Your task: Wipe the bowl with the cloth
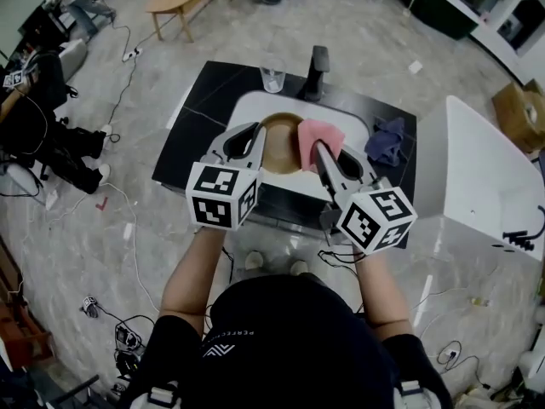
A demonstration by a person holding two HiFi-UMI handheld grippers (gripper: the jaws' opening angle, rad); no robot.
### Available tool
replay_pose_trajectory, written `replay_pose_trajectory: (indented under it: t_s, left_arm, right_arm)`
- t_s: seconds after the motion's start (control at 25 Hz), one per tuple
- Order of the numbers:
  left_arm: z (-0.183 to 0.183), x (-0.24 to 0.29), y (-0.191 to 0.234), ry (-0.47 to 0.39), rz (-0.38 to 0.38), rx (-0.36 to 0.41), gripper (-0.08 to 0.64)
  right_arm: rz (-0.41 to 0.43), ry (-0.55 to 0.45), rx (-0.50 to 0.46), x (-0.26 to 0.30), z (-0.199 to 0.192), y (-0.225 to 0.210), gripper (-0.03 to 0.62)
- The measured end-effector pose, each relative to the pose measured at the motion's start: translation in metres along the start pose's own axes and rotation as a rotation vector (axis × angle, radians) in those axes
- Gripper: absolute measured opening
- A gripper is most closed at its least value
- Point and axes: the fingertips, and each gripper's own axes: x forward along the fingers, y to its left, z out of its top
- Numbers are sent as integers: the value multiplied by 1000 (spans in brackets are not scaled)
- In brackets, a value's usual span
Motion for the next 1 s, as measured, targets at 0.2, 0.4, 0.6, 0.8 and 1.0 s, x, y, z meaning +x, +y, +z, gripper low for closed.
replay_pose_trajectory:
  t_s: [0.2,0.4,0.6,0.8,1.0]
  left_arm:
    - [22,-6,-5,-41,15,76,20]
    - [37,-13,-9,-73,26,137,20]
    - [43,-16,-17,-99,-6,116,20]
    - [49,-23,-23,-119,-22,127,20]
    - [51,-26,-29,-121,-42,153,20]
  right_arm:
    - [-1,-29,-23,4,15,11,48]
    - [-6,-43,-48,9,25,19,48]
    - [-45,-16,-78,13,19,19,48]
    - [-73,-13,-107,13,22,20,48]
    - [-96,-9,-126,13,21,19,48]
